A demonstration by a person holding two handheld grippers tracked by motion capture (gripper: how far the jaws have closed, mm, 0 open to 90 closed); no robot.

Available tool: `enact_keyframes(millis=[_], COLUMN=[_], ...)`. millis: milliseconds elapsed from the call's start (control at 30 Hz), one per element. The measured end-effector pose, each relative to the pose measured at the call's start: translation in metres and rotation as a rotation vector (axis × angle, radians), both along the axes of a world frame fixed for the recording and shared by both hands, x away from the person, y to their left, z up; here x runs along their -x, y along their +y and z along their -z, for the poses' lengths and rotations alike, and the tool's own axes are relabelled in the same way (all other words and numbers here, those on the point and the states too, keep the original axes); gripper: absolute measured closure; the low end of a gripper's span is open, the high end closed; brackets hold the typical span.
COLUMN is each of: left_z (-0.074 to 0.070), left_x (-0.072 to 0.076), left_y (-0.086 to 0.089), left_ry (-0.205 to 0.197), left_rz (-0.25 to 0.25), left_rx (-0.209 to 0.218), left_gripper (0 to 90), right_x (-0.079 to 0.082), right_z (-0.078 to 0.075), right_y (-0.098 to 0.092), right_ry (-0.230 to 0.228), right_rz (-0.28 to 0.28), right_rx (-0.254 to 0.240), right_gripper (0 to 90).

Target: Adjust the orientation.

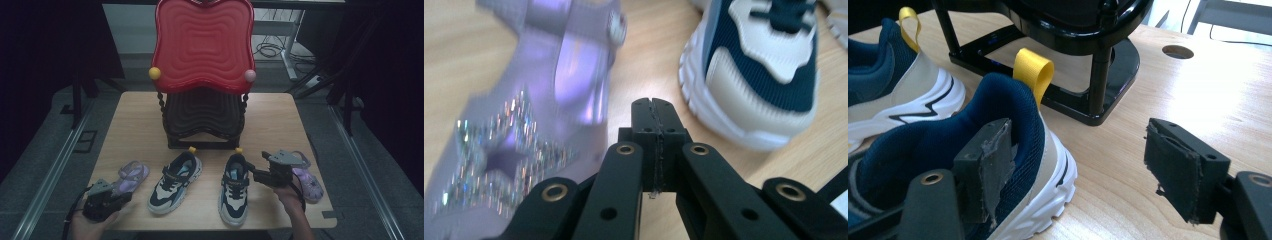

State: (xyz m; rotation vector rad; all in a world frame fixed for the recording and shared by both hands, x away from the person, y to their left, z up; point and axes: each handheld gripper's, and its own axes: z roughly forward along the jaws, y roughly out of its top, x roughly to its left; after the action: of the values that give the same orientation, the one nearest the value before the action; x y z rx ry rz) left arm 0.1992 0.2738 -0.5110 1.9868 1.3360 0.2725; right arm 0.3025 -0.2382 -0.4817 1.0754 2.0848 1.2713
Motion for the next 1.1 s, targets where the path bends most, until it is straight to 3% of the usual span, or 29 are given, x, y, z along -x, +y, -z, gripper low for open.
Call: enact_keyframes(millis=[200,367,800,1100], left_z=[0.008,0.009,0.02,0.018], left_x=[0.009,0.011,0.016,0.015], left_y=[0.009,0.014,0.014,0.022], left_ry=[0.025,0.021,0.05,0.049], left_rz=[-0.041,-0.073,-0.08,-0.104], left_rx=[-0.025,-0.027,-0.048,-0.051], left_gripper=[89.5,89.5,89.5,89.7], right_x=[0.001,0.001,0.001,0.001], right_z=[0.0,0.0,0.001,0.002], right_y=[-0.002,-0.004,-0.008,-0.005], right_ry=[0.0,0.007,0.019,0.023], right_rz=[0.006,0.025,0.049,0.045], right_rx=[0.004,0.0,-0.001,0.011], right_gripper=[27.8,28.5,28.5,28.5])
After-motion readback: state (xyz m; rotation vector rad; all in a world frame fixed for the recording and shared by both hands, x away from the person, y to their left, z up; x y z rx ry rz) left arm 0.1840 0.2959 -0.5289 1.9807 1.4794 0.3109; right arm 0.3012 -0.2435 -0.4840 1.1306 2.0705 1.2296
